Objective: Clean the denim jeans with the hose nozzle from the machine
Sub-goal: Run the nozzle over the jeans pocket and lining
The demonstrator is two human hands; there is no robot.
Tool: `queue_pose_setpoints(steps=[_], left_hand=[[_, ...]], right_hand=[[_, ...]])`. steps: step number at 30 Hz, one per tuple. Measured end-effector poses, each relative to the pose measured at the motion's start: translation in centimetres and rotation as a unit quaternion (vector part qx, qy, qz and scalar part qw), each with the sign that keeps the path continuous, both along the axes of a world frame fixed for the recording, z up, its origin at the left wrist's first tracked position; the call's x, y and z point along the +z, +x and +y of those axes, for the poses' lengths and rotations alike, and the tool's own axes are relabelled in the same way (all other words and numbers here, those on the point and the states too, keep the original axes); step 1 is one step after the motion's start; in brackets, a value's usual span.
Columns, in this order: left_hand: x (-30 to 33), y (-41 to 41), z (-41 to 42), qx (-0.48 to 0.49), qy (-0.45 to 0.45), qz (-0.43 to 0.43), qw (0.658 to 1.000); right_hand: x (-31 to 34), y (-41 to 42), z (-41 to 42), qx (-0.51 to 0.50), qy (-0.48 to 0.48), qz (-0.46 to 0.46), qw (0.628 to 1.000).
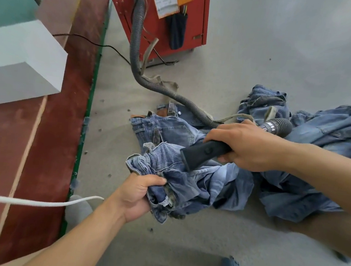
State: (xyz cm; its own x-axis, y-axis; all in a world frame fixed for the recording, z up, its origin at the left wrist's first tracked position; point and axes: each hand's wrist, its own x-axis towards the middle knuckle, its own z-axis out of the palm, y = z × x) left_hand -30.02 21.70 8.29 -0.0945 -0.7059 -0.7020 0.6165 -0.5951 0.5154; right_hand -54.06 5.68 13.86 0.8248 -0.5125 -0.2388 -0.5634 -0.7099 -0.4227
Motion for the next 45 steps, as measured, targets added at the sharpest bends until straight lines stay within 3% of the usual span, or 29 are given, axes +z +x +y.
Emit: queue_pose_setpoints(steps=[3,6,10,16,23,28,31,36,39,42,45], left_hand=[[0.2,0.0,0.1,-0.002,0.002,0.015,1.000],[0.5,0.1,0.0,-0.001,-0.003,0.021,1.000],[0.7,0.3,-0.1,-0.019,0.010,0.021,1.000],[1.2,0.7,-0.6,-0.019,0.006,-0.010,1.000],[2.4,1.2,-0.3,-0.051,-0.017,-0.011,0.998],[3.6,3.3,-0.4,-0.074,-0.060,-0.025,0.995],[4.8,4.7,-0.9,-0.052,-0.080,-0.070,0.993],[4.5,5.0,-0.5,-0.027,-0.113,0.070,0.991],[3.7,3.7,-0.4,-0.055,-0.123,0.107,0.985],[3.5,2.8,-0.5,-0.046,-0.132,0.142,0.980],[3.5,3.3,-1.2,0.009,-0.138,0.190,0.972]], right_hand=[[0.8,0.0,-0.2,-0.028,0.028,-0.064,0.997],[1.3,-0.6,-1.0,-0.053,0.024,-0.022,0.998],[0.6,-0.3,0.5,-0.015,-0.022,0.026,0.999],[1.5,1.1,1.5,-0.040,0.048,-0.097,0.993],[1.6,1.2,0.8,-0.036,-0.014,0.034,0.999],[2.2,2.8,1.8,-0.035,0.050,-0.063,0.996],[3.4,2.7,0.8,-0.055,0.032,-0.056,0.996],[5.2,4.4,1.2,-0.003,0.009,0.024,1.000],[5.1,6.6,3.0,0.024,0.004,0.000,1.000],[5.9,8.1,3.9,-0.022,-0.025,-0.058,0.998],[7.3,7.1,3.7,-0.071,-0.026,-0.031,0.997]])
